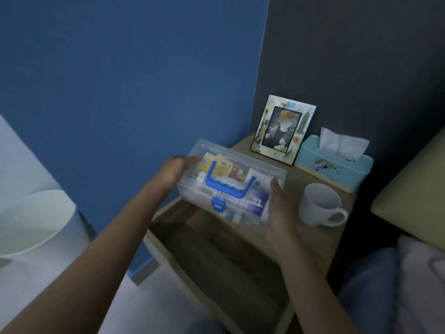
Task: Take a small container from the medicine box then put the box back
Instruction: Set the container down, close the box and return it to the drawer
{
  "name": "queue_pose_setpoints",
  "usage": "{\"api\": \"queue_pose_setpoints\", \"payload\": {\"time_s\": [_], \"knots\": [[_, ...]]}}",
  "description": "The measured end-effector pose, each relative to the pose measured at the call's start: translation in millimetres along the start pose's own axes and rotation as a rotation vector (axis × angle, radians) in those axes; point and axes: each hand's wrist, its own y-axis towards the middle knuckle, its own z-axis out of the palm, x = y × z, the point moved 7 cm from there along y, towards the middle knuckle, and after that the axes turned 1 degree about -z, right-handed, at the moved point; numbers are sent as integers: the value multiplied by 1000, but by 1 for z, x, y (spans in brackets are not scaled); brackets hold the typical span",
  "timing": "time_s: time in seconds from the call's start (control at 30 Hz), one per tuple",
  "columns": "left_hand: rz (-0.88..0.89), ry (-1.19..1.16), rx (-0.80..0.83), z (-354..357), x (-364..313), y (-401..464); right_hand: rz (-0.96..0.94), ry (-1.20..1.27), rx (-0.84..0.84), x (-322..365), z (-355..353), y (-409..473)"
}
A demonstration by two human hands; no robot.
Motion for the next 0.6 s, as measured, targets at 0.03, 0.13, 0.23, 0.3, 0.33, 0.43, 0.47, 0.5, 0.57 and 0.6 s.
{"api": "queue_pose_setpoints", "payload": {"time_s": [0.03, 0.13, 0.23, 0.3, 0.33, 0.43, 0.47, 0.5, 0.57, 0.6], "knots": [[1, 35, -4, -6, 1, -9, 8, 15, -13, -9, -1, -13], [8, 94, 3, -21, 11, -34, 29, 66, -37, -36, -4, -47], [0, 136, 20, -34, 24, -54, 24, 87, -23, -61, -3, -75], [-4, 163, 34, -40, 35, -60, 32, 83, -16, -77, -4, -88], [-9, 180, 38, -42, 42, -61, 39, 83, -8, -85, -4, -93], [1, 204, 54, -45, 63, -58, 68, 69, 8, -104, -3, -101], [5, 204, 70, -45, 68, -57, 76, 58, 2, -109, -4, -101], [8, 208, 79, -44, 73, -54, 76, 45, 0, -113, -4, -101], [6, 215, 92, -42, 85, -44, 77, 26, 1, -121, -3, -96], [-1, 223, 102, -40, 90, -38, 85, 16, -3, -124, -2, -93]]}}
